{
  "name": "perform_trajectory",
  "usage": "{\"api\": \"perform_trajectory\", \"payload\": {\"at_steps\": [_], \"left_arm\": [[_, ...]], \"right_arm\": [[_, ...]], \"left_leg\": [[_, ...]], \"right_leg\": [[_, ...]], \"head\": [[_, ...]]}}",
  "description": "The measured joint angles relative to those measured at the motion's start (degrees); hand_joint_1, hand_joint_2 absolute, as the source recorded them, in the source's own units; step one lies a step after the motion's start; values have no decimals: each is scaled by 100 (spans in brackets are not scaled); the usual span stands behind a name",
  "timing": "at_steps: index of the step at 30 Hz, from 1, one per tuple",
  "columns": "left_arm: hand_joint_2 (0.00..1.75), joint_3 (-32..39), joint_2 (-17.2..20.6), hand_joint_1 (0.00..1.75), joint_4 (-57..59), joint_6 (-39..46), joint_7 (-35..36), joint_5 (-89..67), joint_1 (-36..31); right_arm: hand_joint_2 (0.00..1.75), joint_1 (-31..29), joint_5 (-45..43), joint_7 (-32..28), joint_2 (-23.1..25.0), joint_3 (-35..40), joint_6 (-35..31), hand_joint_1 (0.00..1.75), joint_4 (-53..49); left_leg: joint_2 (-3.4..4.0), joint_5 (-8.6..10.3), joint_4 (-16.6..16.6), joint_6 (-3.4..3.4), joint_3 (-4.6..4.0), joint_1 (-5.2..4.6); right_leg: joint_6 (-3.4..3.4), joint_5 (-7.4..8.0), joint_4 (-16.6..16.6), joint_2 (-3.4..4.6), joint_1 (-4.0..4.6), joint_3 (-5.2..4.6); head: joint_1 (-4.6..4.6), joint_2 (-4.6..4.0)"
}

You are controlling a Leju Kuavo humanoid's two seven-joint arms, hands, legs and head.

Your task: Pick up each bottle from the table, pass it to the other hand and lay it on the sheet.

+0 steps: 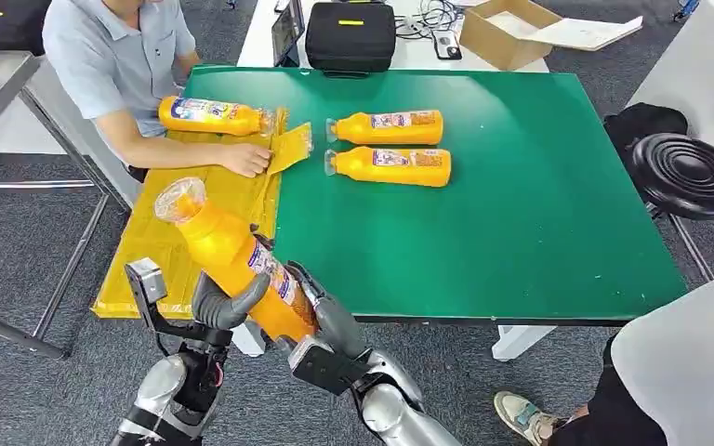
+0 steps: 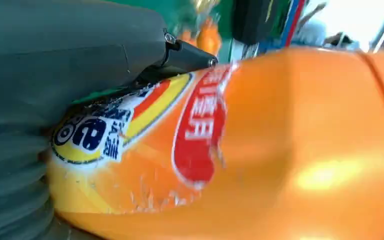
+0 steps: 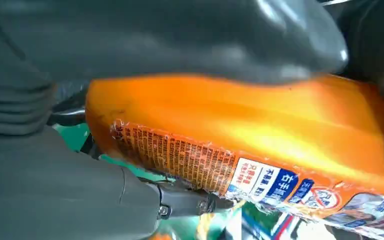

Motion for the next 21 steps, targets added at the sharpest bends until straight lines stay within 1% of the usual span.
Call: {"api": "perform_trajectory", "payload": {"at_steps": [4, 6, 9, 12, 16, 21], "left_arm": [[175, 131, 44, 175, 309, 587, 2, -515, -407], [175, 292, 122, 175, 548, 522, 151, -369, -605], [175, 529, 206, 175, 785, 579, 188, -395, -864], [175, 712, 293, 175, 944, 664, 255, -452, -1027], [175, 896, 387, 175, 1045, 84, 470, 106, -1124], [175, 962, 477, 175, 1071, 485, 271, -323, -1156]], "right_arm": [[0, 17, 263, -81, -70, 184, -487, 0, -142], [0, 25, 312, -112, -48, 356, -589, 0, -269], [0, 52, 371, -111, -77, 376, -885, 0, -330], [0, 61, 395, -111, -127, 354, -1177, 0, -330], [0, 97, 264, -111, -232, 229, -1427, 0, -330], [0, 128, 168, -111, -339, 127, -1510, 0, -345]], "left_leg": [[7, 0, 0, 0, 2, 0], [22, 0, 0, -1, 9, -2], [1, 10, 0, -10, 7, 4], [11, 10, 0, -10, 7, 5], [11, 9, 0, -9, 4, 3], [12, 7, 0, -9, 4, 2]], "right_leg": [[-2, 3, 1, 2, 1, 1], [-2, 6, 0, 9, 2, -2], [-5, 2, 6, 1, 8, 2], [-5, 3, 7, 4, 6, 0], [-5, 3, 6, 4, 2, 0], [-4, 3, 4, 4, 1, -2]], "head": [[9, 0], [-15, 0], [-7, 0], [-9, 0], [-9, 0], [-9, 0]]}}
